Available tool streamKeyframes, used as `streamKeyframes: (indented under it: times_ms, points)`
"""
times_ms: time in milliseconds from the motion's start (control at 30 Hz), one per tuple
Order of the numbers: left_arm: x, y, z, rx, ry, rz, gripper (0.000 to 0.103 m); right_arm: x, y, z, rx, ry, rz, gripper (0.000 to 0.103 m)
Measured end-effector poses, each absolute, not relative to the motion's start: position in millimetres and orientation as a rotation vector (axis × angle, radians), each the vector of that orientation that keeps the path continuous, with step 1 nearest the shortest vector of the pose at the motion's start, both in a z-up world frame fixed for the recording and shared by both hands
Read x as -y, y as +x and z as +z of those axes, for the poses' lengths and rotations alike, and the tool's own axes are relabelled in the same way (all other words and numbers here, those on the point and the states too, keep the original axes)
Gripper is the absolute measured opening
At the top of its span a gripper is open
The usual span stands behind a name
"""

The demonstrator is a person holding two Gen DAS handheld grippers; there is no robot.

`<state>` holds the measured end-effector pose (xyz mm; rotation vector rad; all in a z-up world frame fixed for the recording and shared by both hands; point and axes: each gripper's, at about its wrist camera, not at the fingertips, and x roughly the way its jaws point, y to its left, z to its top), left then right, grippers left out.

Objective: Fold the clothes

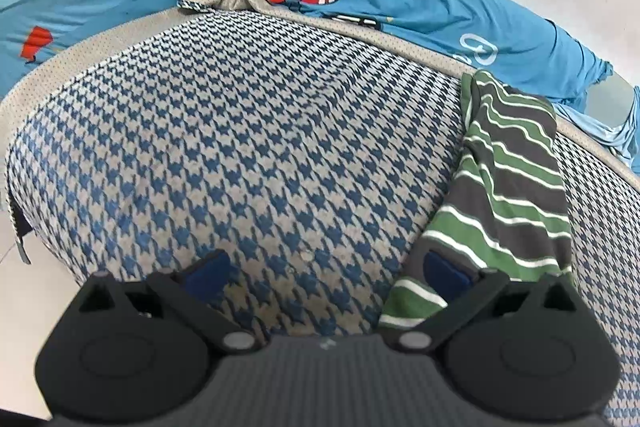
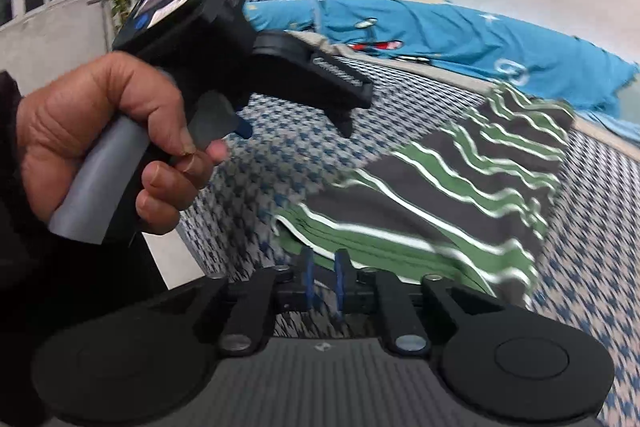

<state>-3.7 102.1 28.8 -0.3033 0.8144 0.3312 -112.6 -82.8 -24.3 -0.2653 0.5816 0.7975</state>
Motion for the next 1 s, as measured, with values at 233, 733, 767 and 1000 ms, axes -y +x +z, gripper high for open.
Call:
streamKeyframes:
  times_ms: [233, 733, 767, 1000]
  points:
    - [-106, -3, 33, -0.816, -0.313, 0.337, 0.103, 49, -107, -38, -0.554, -0.396, 0.843, 0.019]
    - [-115, -5, 45, -0.794, -0.34, 0.356, 0.103, 8, -95, -57, -0.429, -0.591, 0.819, 0.002]
    - [-117, -5, 46, -0.791, -0.34, 0.362, 0.103, 8, -94, -55, -0.436, -0.563, 0.825, 0.002]
    - [-122, -6, 55, -0.76, -0.322, 0.399, 0.103, 1, -83, -44, -0.529, -0.348, 0.858, 0.003]
